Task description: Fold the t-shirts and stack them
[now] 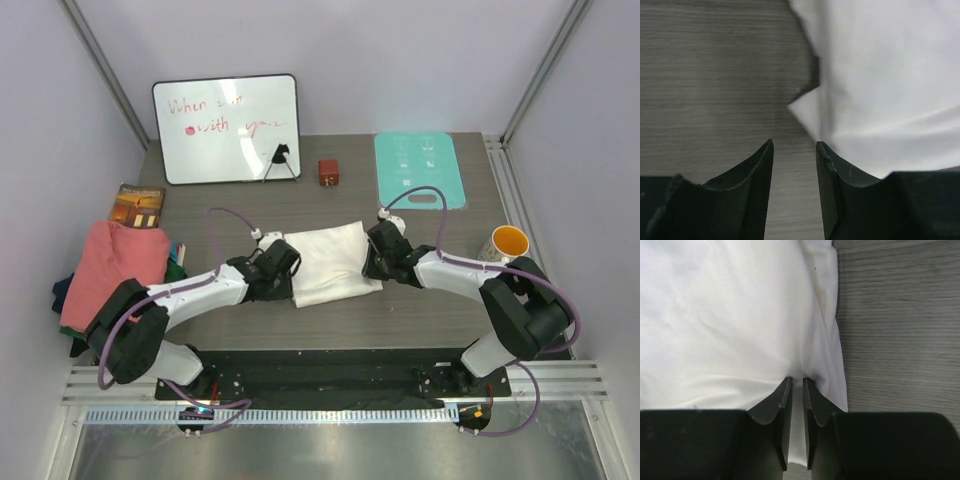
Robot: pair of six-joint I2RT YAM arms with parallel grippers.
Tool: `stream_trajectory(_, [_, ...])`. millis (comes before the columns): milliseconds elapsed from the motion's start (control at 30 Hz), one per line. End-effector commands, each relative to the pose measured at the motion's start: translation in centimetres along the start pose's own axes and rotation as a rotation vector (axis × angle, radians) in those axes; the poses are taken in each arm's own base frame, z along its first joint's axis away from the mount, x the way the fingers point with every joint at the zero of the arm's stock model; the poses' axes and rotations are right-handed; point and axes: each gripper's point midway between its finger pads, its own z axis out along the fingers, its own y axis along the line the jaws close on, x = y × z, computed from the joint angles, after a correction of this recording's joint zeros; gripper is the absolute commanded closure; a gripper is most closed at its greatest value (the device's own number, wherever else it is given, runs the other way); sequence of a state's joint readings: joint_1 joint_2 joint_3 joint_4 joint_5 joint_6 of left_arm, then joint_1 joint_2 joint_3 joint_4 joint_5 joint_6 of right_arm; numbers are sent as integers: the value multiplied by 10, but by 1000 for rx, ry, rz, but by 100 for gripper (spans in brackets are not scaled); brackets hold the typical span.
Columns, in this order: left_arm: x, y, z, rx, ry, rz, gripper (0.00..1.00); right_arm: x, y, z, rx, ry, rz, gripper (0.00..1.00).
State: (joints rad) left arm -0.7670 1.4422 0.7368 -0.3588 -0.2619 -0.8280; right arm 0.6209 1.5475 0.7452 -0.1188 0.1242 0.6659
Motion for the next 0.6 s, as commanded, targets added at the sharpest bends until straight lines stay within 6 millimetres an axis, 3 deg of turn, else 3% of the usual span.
stream_trajectory(0, [2, 48, -35, -170, 28, 59, 54, 61, -89, -14, 305, 200, -61, 79])
stream_trajectory(67, [-10, 48, -46, -161, -11, 43, 49, 60, -86, -14, 296, 201, -60, 79])
stream_trajectory(167, [-18, 43, -48, -94, -23, -6, 46, 57, -81, -13, 281, 200, -60, 79])
stream_trajectory(333, [-17, 36, -27, 4, -12, -85, 46, 54, -77, -11, 268, 201, -66, 79])
stream_trajectory(433, [-9, 30, -9, 68, 24, -133, 46, 55, -77, -11, 268, 207, -71, 79])
stream_trajectory(467, [3, 28, -4, 121, 78, -162, 47, 56, -78, -11, 268, 210, -74, 79])
stream_trajectory(500, [-6, 16, -1, 198, 53, -185, 47, 57, -79, -11, 270, 214, -78, 79])
stream_trajectory(567, [2, 8, 3, 295, 110, -242, 47, 58, -79, -10, 270, 216, -78, 79])
